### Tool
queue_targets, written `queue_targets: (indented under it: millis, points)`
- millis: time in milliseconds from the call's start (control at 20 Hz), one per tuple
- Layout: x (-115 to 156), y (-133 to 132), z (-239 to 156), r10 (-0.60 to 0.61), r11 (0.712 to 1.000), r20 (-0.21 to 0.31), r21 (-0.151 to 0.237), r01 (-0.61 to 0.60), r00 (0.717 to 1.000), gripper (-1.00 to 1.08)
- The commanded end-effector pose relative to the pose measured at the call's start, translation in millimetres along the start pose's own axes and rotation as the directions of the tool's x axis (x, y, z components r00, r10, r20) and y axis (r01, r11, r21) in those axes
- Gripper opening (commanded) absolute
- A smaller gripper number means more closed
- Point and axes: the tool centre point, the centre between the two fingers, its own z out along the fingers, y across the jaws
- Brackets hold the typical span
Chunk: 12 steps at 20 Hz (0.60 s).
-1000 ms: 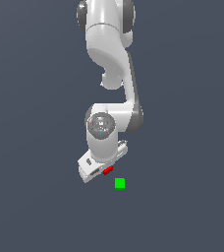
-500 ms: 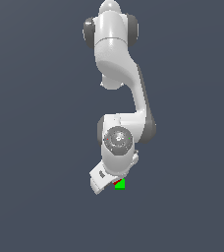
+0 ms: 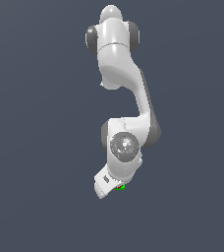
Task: Stack the red cube on top of the green cube.
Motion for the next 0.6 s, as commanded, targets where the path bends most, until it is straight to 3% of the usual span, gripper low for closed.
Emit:
queue_targets:
  millis: [0,50,100,550]
  points:
    - [1.7,0.1,-0.3,0.0,1.0,-0.001,-0.001,0.0,1.0,-1.0]
    - [1.8,0.1,-0.3,0.0,1.0,-0.001,-0.001,0.0,1.0,-1.0]
    - [1.8,0.1,-0.3,0.0,1.0,-0.001,-0.001,0.0,1.0,1.0]
    - [1.8,0.1,-0.3,0.0,1.0,-0.001,-0.001,0.0,1.0,1.0]
